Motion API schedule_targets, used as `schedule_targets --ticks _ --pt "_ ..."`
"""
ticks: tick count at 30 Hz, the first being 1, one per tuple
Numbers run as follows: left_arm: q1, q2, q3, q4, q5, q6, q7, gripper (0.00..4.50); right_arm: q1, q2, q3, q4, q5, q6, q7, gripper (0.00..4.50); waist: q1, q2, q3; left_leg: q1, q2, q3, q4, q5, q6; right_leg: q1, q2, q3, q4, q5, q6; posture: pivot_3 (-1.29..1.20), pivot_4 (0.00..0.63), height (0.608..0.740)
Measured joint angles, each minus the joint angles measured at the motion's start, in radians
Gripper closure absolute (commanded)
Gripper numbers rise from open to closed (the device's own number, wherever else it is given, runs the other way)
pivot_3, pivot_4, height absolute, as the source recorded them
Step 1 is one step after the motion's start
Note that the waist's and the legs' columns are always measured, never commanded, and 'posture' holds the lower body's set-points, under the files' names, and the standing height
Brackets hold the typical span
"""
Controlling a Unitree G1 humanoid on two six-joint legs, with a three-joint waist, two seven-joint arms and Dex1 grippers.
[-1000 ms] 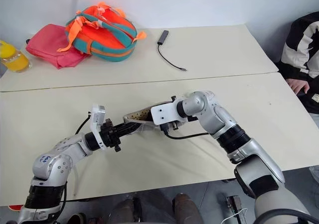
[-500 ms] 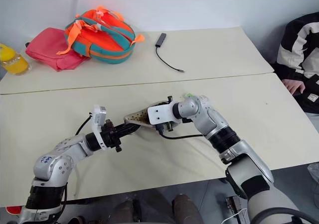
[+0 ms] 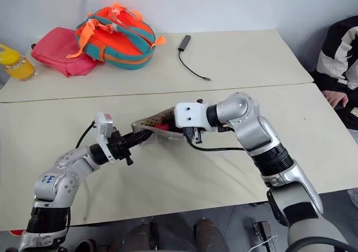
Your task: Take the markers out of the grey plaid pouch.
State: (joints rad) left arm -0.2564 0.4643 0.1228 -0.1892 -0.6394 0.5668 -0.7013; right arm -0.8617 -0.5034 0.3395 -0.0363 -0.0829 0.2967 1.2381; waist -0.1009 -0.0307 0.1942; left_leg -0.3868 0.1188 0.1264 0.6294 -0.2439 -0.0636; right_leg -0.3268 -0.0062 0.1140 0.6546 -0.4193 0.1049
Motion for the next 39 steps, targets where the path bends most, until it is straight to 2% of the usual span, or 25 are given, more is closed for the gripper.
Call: schedule_targets --ticks 4,9,16,19,22,25,28,34,37,39 --pt "-0.006 0.011 0.0 0.003 0.017 -0.016 -0.001 4.5 -0.004 -0.017 -0.046 -0.036 0.076 0.056 0.008 3.96 0.004 0.0 0.0 0.0 0.0 0.0 0.0 0.0 0.001 0.0 0.0 0.0 -0.001 0.0 0.0 0.0 0.15 0.74" --pt "-0.029 0.017 0.0 0.036 0.114 -0.138 0.024 4.5 -0.068 -0.016 -0.12 -0.034 0.147 0.075 -0.032 3.96 0.004 0.0 0.0 0.0 0.0 0.001 0.0 0.0 0.001 0.0 0.0 0.001 -0.002 0.0 0.0 0.0 0.15 0.74" --pt "-0.123 0.113 0.128 0.187 0.355 -0.438 0.188 4.5 -0.109 0.114 -0.229 -0.089 0.342 0.145 -0.135 3.96 0.001 -0.001 0.001 -0.006 0.0 0.003 -0.001 0.0 0.001 -0.01 -0.002 0.001 0.002 0.0 0.001 0.0 0.15 0.74" --pt "-0.121 0.206 0.132 0.237 0.504 -0.557 0.251 4.5 -0.096 0.052 -0.198 -0.07 0.288 0.096 -0.15 3.96 0.006 -0.001 0.0 -0.012 0.0 0.003 0.0 0.0 0.001 -0.018 -0.003 0.001 0.003 0.0 0.001 0.0 0.15 0.74" --pt "-0.077 0.273 0.105 0.255 0.666 -0.655 0.305 4.5 -0.02 -0.052 -0.082 0.062 0.102 -0.048 -0.193 3.96 0.017 -0.001 0.0 -0.012 -0.001 0.01 0.0 -0.002 0.002 -0.018 -0.005 0.001 0.001 0.0 0.001 0.0 0.15 0.74" --pt "-0.01 0.256 0.055 0.243 0.759 -0.684 0.34 4.5 0.076 -0.071 -0.009 0.21 -0.02 -0.12 -0.258 3.96 0.018 -0.001 0.0 -0.015 0.0 0.02 0.0 -0.002 0.003 -0.023 -0.005 0.002 0.002 0.0 0.001 0.0 0.15 0.74" --pt "0.041 0.215 0.016 0.224 0.806 -0.664 0.362 4.5 0.102 -0.067 0.003 0.223 -0.053 -0.162 -0.298 3.96 0.014 0.0 0.001 -0.018 0.003 0.023 0.001 -0.002 0.002 -0.033 -0.003 0.002 0.009 0.0 0.001 0.0 0.15 0.74" --pt "0.102 0.109 0.014 0.146 0.741 -0.594 0.35 4.5 0.131 -0.033 -0.014 0.241 -0.083 -0.166 -0.392 3.96 0.015 -0.001 0.0 -0.016 0.007 0.025 0.002 0.0 -0.001 -0.032 -0.002 0.001 0.014 0.001 -0.001 0.0 0.15 0.74" --pt "0.113 0.091 0.013 0.124 0.704 -0.561 0.323 3.7 0.14 -0.028 -0.025 0.242 -0.086 -0.161 -0.405 3.96 0.015 -0.001 0.0 -0.016 0.006 0.025 0.004 0.0 0.0 -0.031 -0.001 0.001 0.014 0.001 -0.001 0.0 0.15 0.74" --pt "0.113 0.091 0.016 0.11 0.681 -0.554 0.304 3.06 0.141 -0.027 -0.032 0.242 -0.085 -0.152 -0.404 3.22 0.015 -0.001 0.0 -0.016 0.005 0.025 0.004 0.0 0.0 -0.031 -0.001 0.001 0.014 0.001 -0.001 0.0 0.15 0.74"
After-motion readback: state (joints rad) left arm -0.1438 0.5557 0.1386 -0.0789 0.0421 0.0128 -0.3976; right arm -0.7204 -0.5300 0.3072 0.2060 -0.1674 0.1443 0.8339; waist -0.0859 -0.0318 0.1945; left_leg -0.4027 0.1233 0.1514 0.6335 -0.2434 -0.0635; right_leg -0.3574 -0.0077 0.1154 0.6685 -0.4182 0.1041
